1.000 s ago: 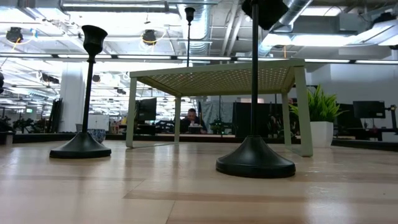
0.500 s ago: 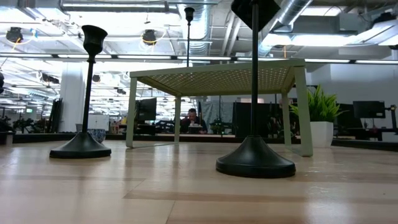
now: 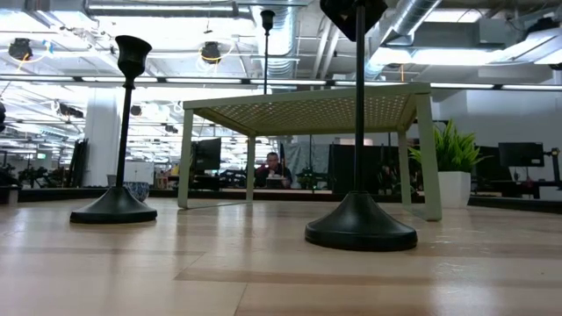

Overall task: Pick & Place candle stick holders
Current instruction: Put the black candle holder on the shelf

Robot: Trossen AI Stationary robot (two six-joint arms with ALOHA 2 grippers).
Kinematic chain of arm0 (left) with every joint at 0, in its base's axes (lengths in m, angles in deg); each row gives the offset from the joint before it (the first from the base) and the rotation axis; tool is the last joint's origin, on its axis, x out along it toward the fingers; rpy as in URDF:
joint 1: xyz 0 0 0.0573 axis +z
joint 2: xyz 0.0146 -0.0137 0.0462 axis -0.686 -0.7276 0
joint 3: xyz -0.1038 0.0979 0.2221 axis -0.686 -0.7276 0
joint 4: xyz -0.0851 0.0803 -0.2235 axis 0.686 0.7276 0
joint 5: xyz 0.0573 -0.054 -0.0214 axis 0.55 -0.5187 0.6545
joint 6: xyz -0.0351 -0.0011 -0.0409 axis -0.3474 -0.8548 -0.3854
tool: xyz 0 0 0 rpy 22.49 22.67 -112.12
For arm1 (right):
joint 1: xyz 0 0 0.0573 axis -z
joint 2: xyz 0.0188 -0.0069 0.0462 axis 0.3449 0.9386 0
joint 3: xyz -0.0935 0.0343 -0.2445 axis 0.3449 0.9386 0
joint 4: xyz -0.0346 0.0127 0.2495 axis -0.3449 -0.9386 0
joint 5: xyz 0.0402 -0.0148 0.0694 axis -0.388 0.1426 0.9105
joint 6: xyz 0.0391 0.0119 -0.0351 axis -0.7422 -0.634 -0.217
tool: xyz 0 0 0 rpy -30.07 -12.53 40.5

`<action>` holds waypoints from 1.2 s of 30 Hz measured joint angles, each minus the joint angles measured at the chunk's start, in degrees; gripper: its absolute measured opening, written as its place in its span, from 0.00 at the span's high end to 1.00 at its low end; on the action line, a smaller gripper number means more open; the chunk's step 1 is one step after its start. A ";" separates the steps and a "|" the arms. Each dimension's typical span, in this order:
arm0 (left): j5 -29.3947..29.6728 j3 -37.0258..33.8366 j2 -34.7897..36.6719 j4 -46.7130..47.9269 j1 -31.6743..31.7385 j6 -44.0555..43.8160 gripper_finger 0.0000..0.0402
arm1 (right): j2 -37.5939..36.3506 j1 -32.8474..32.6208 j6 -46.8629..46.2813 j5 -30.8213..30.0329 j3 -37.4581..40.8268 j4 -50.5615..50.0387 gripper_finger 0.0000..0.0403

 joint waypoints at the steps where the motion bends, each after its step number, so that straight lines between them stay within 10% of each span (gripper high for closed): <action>1: 0.02 0.00 0.00 -0.01 0.01 0.00 0.98 | 0.00 0.05 0.36 -0.02 -0.01 0.00 0.40; 22: 0.04 0.00 0.00 0.07 0.02 1.49 0.98 | 0.00 0.07 2.37 0.05 0.02 -0.79 0.84; 36: 0.02 0.00 0.00 0.09 0.00 1.47 0.98 | 0.00 1.62 1.75 -0.79 0.02 -0.44 0.86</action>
